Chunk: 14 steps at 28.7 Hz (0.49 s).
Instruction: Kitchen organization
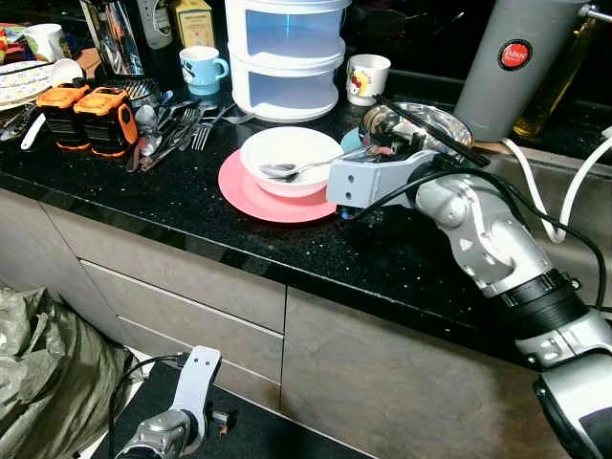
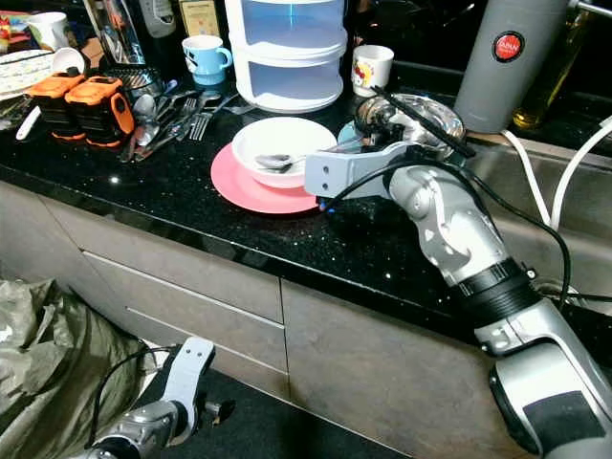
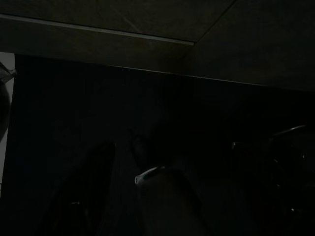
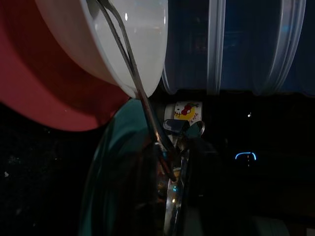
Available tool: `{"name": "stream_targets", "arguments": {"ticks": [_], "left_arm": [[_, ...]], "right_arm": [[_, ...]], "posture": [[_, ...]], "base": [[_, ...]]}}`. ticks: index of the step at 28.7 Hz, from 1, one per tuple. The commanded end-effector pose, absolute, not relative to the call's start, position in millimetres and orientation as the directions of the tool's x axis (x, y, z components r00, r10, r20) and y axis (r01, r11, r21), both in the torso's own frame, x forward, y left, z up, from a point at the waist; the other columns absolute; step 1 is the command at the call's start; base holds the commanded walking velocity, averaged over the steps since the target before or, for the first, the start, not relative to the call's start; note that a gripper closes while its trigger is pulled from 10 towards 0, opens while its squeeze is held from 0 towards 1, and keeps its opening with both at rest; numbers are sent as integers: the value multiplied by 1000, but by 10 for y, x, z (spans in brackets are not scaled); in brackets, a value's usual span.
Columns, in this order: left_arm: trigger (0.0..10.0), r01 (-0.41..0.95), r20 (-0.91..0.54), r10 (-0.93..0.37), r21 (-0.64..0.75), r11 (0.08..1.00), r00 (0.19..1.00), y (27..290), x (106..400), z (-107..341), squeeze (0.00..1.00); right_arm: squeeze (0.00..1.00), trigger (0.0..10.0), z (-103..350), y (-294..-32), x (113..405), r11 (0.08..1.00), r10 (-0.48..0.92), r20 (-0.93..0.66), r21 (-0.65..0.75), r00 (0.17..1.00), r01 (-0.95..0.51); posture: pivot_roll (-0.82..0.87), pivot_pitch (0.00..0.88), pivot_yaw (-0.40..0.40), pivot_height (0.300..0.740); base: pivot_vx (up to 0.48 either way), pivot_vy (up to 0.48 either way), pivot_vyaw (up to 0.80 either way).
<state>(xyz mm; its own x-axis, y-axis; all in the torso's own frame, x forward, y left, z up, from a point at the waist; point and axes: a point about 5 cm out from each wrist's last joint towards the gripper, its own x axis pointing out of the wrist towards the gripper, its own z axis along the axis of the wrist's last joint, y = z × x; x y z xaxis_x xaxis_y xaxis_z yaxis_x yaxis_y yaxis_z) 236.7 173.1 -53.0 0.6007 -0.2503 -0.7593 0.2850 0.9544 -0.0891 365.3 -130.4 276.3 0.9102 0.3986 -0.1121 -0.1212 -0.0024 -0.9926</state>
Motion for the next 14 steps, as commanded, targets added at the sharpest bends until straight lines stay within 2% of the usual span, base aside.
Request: {"name": "stream_targets", "arguments": {"ticks": [1, 14], "left_arm": [[10000, 292, -770, -251, -88, 952, 587, 1731, 2339, -550, 0], [10000, 293, -769, -252, -88, 952, 587, 1728, 2344, -548, 0]], "right_arm": [[0, 0, 2762, -1304, 3625, -9, 409, -117, -992, 905, -124], [0, 0, 2762, -1301, 3620, -9, 417, -123, -991, 901, -131]], "posture": [[-38, 71, 19, 740], [-38, 70, 19, 740]], "base": [[0, 0, 0], [0, 0, 0]]}}
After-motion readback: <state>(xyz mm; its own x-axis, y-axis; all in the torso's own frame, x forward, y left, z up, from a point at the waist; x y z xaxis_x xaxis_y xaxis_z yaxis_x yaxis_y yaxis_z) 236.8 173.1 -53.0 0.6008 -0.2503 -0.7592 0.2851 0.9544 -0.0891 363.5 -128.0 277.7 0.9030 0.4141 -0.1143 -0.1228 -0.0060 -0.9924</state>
